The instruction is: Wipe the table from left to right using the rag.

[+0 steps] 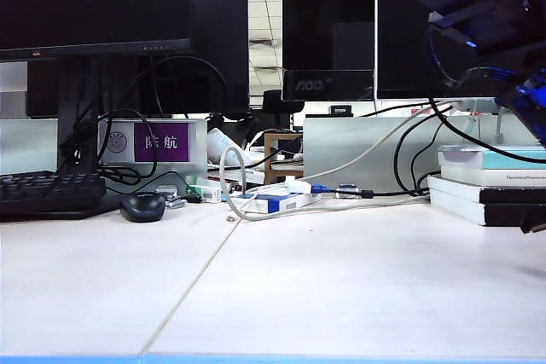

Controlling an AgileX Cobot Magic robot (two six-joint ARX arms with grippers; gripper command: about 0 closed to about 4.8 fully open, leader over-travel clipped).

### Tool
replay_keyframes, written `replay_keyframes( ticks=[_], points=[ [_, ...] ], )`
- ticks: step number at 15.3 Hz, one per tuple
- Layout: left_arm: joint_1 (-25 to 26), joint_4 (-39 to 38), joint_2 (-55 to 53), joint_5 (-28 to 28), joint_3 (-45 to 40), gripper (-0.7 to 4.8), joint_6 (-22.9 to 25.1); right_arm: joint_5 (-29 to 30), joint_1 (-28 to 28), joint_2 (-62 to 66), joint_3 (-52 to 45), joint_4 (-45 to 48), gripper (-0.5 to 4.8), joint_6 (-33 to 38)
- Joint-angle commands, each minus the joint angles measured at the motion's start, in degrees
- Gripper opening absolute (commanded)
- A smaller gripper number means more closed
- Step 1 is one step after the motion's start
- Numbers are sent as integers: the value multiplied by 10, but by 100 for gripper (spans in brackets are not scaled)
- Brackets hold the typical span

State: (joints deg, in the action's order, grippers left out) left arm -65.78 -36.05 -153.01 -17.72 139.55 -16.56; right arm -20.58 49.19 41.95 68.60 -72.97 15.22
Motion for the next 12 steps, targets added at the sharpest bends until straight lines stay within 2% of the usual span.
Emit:
replay_keyframes(
  ticks=[1, 7, 10, 11, 12],
  points=[
    [-9, -7, -5, 18, 0, -5, 0, -3, 1, -4, 3, 3, -1, 2],
    [-13, -36, -9, 63, 0, -5, 13, -3, 1, -6, 3, 2, -1, 2],
    [-14, -40, -12, 63, 2, -5, 17, -3, 1, -7, 3, 2, -1, 2],
    [-14, -37, -12, 59, 3, 25, 17, -3, 1, -7, 3, 2, -1, 2],
    [-14, -37, -11, 52, 3, 89, 17, -3, 1, -7, 3, 2, -1, 2]
  ],
)
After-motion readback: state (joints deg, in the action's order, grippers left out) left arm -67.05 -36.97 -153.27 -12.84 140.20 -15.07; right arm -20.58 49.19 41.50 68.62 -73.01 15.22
